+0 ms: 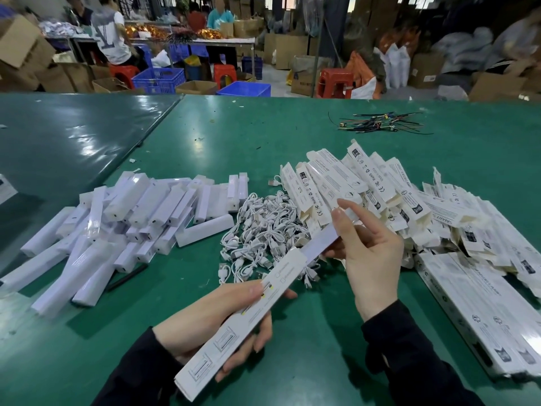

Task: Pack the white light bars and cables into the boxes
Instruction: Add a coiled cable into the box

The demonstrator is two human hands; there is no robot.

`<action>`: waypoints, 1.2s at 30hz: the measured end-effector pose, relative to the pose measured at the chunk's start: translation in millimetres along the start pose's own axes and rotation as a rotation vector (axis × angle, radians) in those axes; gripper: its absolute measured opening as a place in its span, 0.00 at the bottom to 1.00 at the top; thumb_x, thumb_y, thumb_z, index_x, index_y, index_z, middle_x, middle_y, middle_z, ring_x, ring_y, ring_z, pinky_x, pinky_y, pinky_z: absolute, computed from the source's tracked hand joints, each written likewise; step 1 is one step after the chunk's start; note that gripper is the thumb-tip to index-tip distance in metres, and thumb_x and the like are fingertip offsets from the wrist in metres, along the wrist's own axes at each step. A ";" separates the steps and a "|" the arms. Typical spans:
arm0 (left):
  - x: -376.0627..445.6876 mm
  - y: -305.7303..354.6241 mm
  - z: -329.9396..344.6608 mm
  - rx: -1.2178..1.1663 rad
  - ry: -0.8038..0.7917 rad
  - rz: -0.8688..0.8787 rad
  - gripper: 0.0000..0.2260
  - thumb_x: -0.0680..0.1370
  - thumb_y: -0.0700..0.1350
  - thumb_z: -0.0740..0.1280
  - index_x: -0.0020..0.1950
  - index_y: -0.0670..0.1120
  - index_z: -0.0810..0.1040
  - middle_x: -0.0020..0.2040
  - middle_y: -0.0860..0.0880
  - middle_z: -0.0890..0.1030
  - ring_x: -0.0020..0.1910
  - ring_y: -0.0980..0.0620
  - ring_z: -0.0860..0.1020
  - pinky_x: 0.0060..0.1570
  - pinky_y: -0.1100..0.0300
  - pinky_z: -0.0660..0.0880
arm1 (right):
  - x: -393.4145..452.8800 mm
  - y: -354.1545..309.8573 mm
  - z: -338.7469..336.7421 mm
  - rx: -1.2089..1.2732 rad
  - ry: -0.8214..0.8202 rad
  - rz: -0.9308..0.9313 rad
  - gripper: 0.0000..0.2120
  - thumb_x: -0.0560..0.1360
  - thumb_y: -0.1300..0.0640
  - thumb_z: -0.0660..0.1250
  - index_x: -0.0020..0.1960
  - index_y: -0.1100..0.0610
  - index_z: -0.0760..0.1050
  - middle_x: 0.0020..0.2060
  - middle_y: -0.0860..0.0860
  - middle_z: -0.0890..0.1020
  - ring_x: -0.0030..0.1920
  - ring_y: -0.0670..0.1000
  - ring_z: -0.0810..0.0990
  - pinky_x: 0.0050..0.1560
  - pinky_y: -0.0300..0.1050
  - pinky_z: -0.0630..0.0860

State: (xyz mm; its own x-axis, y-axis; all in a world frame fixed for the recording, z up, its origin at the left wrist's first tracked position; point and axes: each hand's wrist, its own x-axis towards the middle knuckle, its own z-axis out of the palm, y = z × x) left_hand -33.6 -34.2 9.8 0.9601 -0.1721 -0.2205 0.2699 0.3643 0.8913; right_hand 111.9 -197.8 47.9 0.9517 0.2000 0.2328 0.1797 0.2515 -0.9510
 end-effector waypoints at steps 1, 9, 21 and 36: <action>-1.6 -0.2 0.5 0.009 0.022 0.019 0.32 0.79 0.62 0.62 0.65 0.32 0.69 0.38 0.50 0.80 0.29 0.58 0.79 0.27 0.68 0.75 | -0.6 -0.7 -0.4 -0.006 -0.025 -0.007 0.11 0.71 0.48 0.72 0.52 0.46 0.84 0.31 0.52 0.82 0.29 0.50 0.80 0.30 0.39 0.78; 1.7 14.2 6.4 0.056 0.134 0.114 0.32 0.72 0.59 0.70 0.60 0.33 0.70 0.33 0.44 0.75 0.19 0.53 0.71 0.19 0.66 0.70 | -15.3 5.3 15.2 0.123 -0.425 0.221 0.13 0.73 0.52 0.66 0.54 0.52 0.84 0.50 0.52 0.86 0.49 0.49 0.84 0.46 0.39 0.79; -5.3 31.4 12.8 0.133 0.114 0.303 0.29 0.63 0.62 0.79 0.61 0.54 0.80 0.41 0.52 0.85 0.33 0.57 0.82 0.32 0.66 0.77 | -5.6 -2.6 7.4 0.319 -0.450 0.183 0.04 0.68 0.58 0.72 0.42 0.52 0.84 0.41 0.51 0.85 0.42 0.47 0.83 0.42 0.40 0.80; 1.5 21.8 15.9 0.197 0.273 0.215 0.15 0.70 0.51 0.68 0.55 0.53 0.85 0.44 0.48 0.85 0.35 0.53 0.77 0.33 0.67 0.74 | -6.8 4.7 6.6 -0.070 -0.795 0.310 0.13 0.65 0.45 0.70 0.33 0.53 0.84 0.37 0.51 0.85 0.39 0.47 0.82 0.42 0.37 0.77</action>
State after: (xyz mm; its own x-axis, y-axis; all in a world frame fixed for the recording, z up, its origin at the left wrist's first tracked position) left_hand -27.3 -41.1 35.3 0.9845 0.1481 -0.0939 0.0669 0.1781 0.9817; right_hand 104.6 -191.7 43.2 0.5077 0.8615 0.0086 -0.0197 0.0216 -0.9996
